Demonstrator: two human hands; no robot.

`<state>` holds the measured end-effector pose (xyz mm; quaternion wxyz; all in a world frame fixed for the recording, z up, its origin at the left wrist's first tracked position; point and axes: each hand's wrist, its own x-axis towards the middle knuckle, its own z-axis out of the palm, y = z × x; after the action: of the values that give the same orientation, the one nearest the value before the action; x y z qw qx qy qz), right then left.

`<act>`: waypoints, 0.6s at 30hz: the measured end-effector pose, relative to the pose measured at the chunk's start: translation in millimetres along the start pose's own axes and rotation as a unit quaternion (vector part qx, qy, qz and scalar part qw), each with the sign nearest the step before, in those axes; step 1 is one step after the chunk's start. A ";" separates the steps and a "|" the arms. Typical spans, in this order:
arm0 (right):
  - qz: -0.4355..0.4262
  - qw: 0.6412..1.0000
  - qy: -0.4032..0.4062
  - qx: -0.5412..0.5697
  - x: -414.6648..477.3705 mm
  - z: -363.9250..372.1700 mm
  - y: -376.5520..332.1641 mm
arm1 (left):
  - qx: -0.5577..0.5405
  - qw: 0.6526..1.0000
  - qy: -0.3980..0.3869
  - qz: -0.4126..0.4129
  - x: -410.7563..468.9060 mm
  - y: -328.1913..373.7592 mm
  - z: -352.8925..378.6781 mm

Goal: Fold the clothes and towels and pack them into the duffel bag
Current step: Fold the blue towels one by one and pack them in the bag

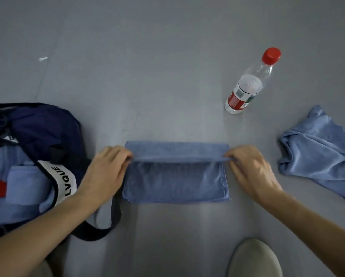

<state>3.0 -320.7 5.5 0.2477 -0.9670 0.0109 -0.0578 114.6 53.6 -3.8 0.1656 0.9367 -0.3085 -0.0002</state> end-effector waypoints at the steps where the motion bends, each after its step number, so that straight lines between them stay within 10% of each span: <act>1: -0.020 1.000 -0.016 -0.001 -17.9 2.1 -2.2 | 0.019 1.000 -0.012 0.015 -15.5 1.4 3.1; 10: -0.066 0.982 -0.139 -0.110 -82.4 29.6 -17.3 | 0.117 0.981 -0.153 0.004 -81.0 20.0 18.5; 18: -0.107 0.973 -0.168 -0.115 -23.5 95.5 -66.1 | 0.015 0.993 -0.119 -0.001 -17.4 77.8 64.2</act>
<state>-9.6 -215.9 -48.4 0.1251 -0.9806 -0.1280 0.0804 49.0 -15.1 -42.1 0.1141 0.9328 -0.3246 -0.1071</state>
